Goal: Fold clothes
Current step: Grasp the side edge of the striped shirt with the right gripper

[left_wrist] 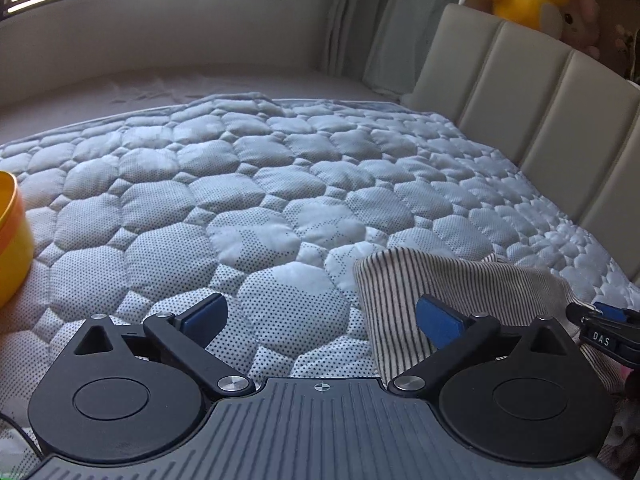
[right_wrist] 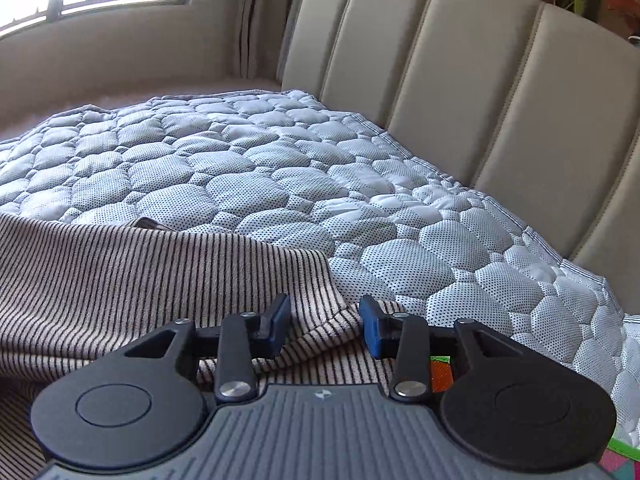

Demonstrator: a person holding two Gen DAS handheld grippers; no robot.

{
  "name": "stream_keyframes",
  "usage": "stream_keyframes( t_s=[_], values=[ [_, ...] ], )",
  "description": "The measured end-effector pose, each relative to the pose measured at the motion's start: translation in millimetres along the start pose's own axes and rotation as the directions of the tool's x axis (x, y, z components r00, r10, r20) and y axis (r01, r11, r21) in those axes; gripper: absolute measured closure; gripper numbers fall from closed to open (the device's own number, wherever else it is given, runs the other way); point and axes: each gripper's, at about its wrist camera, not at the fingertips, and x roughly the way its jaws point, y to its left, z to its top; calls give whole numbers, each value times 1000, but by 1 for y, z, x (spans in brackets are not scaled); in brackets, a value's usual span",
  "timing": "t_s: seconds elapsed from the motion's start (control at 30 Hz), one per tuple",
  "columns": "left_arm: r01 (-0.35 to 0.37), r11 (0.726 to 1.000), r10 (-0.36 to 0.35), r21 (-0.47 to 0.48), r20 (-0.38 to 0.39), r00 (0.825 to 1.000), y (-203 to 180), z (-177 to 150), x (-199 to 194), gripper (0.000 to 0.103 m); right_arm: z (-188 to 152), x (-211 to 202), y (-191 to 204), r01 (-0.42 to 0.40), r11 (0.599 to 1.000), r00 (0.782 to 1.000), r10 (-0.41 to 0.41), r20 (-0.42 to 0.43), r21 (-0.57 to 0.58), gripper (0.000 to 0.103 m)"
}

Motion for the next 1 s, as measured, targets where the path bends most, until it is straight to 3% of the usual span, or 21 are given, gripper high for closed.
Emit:
stream_keyframes(
  t_s=[0.2,0.27,0.33,0.43,0.7,0.8,0.93,1.0],
  values=[
    [0,1000,1,31,-14,1000,-7,-5,3,0,-1,1,-1,-7,1000,1000,7,9,1,65],
    [-2,999,3,35,-18,1000,-8,-6,3,0,-1,3,-4,-14,1000,1000,14,10,18,57],
    [-3,999,4,33,-21,1000,-8,-6,4,0,0,5,-8,-35,998,999,34,13,43,56],
    [-2,1000,2,28,-26,1000,-7,-7,6,0,4,-5,-13,-70,997,997,69,46,37,91],
    [40,999,-40,-16,-4,999,-3,-4,1,0,25,-84,-53,-174,978,969,150,195,117,95],
    [78,996,-78,-47,3,997,-1,-2,-2,0,3,-87,-59,-143,982,981,125,148,120,95],
    [166,985,-167,-55,-3,986,-7,-4,-4,0,-44,-55,-54,-82,989,997,81,13,122,94],
    [217,976,-217,-15,10,976,-16,-5,-9,0,-58,-48,-47,-56,995,998,53,37,87,91]
  ],
)
